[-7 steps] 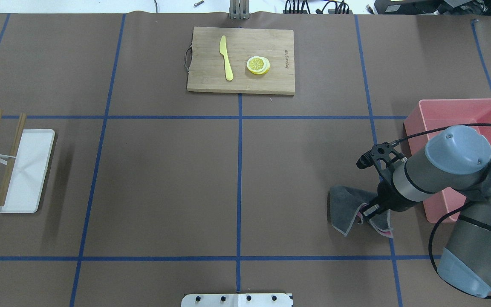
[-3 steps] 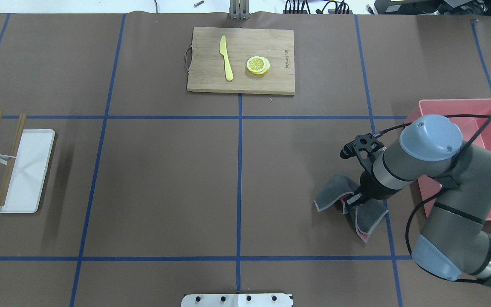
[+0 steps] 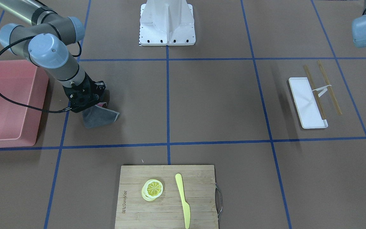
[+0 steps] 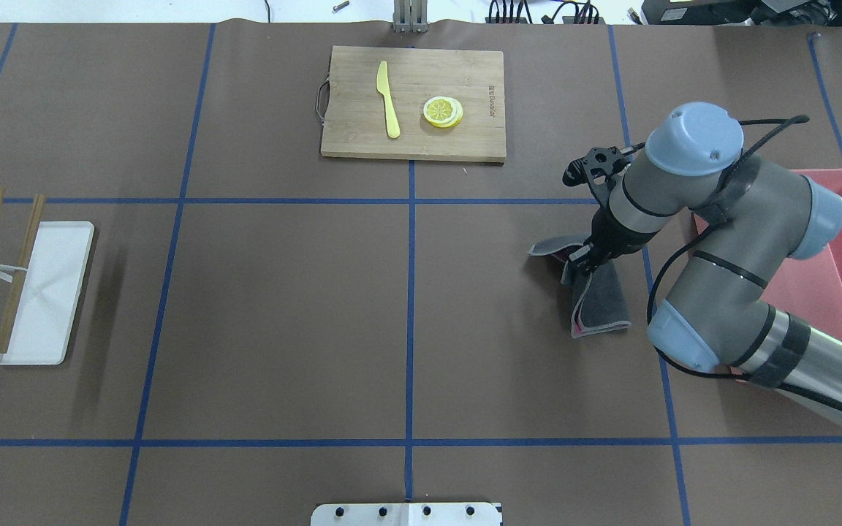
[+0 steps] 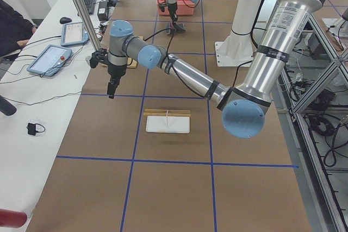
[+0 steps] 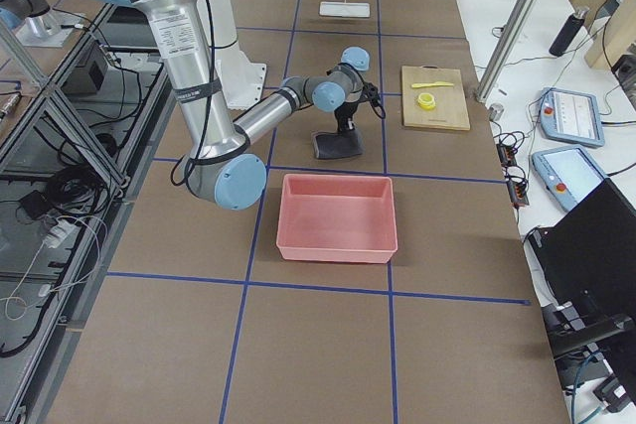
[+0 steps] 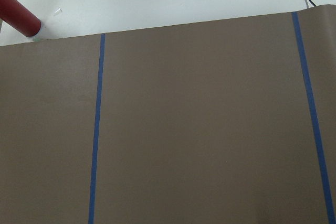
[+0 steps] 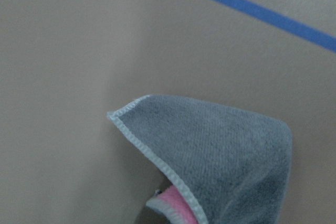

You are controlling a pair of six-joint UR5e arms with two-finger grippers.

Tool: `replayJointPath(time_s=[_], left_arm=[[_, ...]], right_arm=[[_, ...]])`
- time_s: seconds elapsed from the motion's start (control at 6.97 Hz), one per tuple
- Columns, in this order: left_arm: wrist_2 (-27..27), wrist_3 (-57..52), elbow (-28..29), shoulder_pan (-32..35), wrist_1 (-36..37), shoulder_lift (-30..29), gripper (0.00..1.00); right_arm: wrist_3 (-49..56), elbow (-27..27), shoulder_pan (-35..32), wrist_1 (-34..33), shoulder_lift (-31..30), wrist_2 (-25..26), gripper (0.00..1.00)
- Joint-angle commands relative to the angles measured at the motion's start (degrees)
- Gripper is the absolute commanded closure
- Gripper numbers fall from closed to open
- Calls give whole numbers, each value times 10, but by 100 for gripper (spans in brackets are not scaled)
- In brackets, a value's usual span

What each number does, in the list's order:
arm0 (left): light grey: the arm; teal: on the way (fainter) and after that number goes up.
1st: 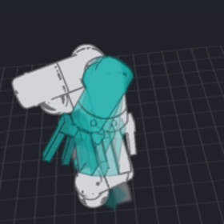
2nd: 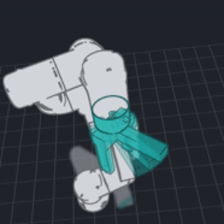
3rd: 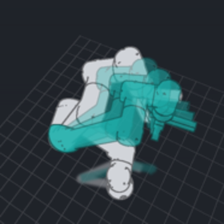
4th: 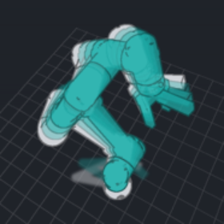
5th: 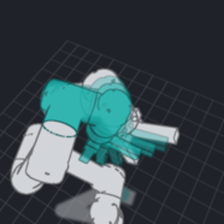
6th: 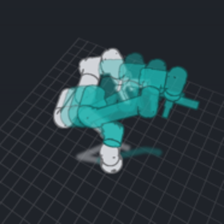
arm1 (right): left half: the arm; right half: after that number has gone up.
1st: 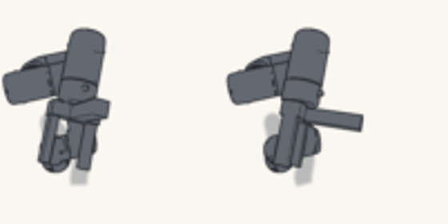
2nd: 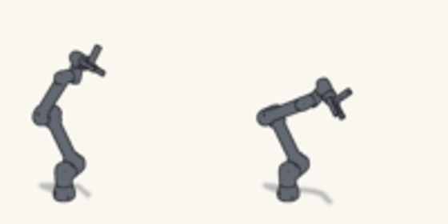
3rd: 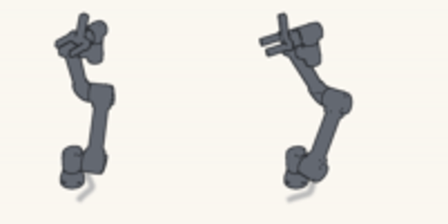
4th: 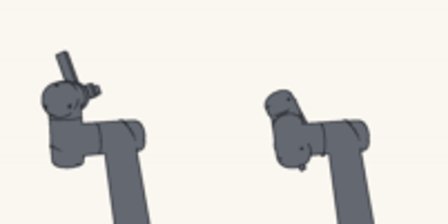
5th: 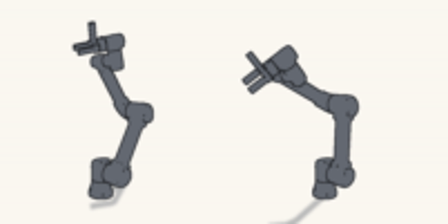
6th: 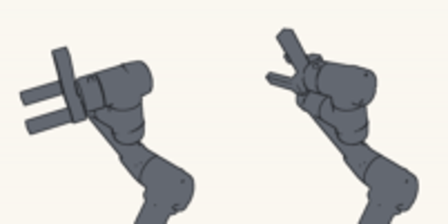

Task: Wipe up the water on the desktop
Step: 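Wipe the towel back toward the robot beside the pink bin with the right gripper, then lift the towel over the pink bin and release it with the right gripper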

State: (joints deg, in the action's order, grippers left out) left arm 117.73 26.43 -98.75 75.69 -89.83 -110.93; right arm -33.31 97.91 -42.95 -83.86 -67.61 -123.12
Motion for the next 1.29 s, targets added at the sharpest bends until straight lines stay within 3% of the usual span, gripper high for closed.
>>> replayJointPath(time_s=[0.0, 0.29, 0.72, 0.86, 1.15], left_arm=[[0, 0, 0, 0, 1, -1, 2], [0, -1, 0, 1, 1, 0, 2], [10, -17, -3, 9, 6, 15, 2], [35, -51, -6, 29, 7, 46, 2], [94, -121, -5, 73, 11, 99, 2]], right_arm=[[31, -54, -70, 1, 41, -24, 100], [31, -51, -155, 8, 65, -52, 100], [32, -33, -271, -1, 66, -159, 100], [33, -28, -318, -2, 51, -203, 100], [70, -13, -367, -3, 8, -242, 100]])
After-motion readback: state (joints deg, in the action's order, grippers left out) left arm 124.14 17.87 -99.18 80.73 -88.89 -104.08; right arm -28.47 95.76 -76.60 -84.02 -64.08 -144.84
